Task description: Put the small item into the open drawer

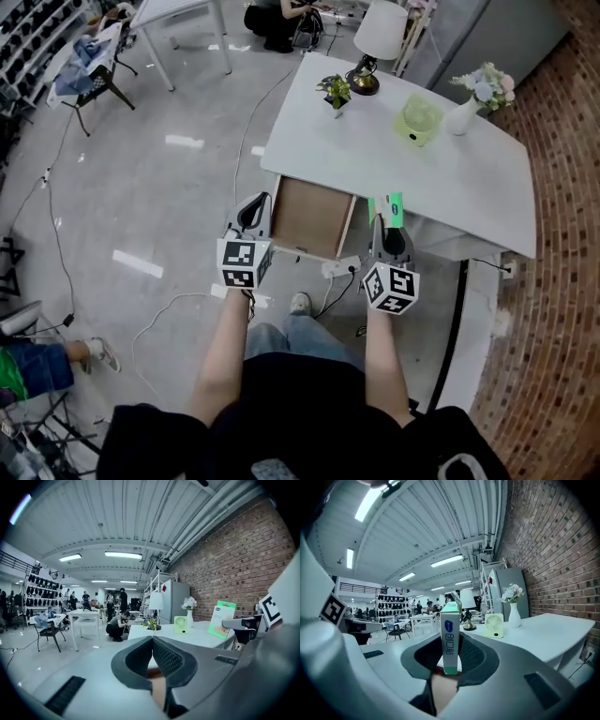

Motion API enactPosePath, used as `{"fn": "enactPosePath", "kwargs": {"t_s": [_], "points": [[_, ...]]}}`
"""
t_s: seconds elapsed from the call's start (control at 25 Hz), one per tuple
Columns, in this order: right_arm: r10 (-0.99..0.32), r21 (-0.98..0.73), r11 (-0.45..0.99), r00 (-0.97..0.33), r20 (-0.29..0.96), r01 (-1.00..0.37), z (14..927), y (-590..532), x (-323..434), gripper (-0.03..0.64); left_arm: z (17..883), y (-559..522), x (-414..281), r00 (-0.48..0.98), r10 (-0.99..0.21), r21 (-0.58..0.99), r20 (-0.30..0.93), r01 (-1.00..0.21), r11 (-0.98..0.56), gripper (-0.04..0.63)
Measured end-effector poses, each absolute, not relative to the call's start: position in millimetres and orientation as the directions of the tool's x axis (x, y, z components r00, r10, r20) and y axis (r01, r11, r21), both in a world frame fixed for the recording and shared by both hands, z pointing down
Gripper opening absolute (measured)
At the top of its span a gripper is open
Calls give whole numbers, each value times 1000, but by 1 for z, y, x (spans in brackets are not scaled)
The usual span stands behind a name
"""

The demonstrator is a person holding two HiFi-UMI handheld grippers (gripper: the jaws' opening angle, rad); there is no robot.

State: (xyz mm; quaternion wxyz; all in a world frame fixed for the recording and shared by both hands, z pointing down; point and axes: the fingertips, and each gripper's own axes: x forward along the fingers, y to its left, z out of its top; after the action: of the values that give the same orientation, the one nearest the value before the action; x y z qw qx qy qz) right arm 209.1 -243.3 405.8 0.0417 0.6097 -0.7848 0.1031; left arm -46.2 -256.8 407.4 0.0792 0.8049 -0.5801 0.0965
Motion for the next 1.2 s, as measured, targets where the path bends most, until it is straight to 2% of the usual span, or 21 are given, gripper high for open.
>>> {"fn": "enactPosePath", "kwargs": {"t_s": [0.36, 0.76, 1.2], "points": [[-930, -139, 272, -297, 216, -952, 424, -289, 197, 84, 415, -297, -38, 308, -912, 1, 271, -947, -320, 21], [-922, -139, 264, -292, 256, -954, 432, -308, 177, 84, 431, -324, -35, 377, -878, 16, 294, -921, -390, 21], [-841, -148, 355, -385, 380, -923, 507, -293, 135, 84, 512, -316, -29, 401, -822, 77, 404, -910, -406, 21]]}}
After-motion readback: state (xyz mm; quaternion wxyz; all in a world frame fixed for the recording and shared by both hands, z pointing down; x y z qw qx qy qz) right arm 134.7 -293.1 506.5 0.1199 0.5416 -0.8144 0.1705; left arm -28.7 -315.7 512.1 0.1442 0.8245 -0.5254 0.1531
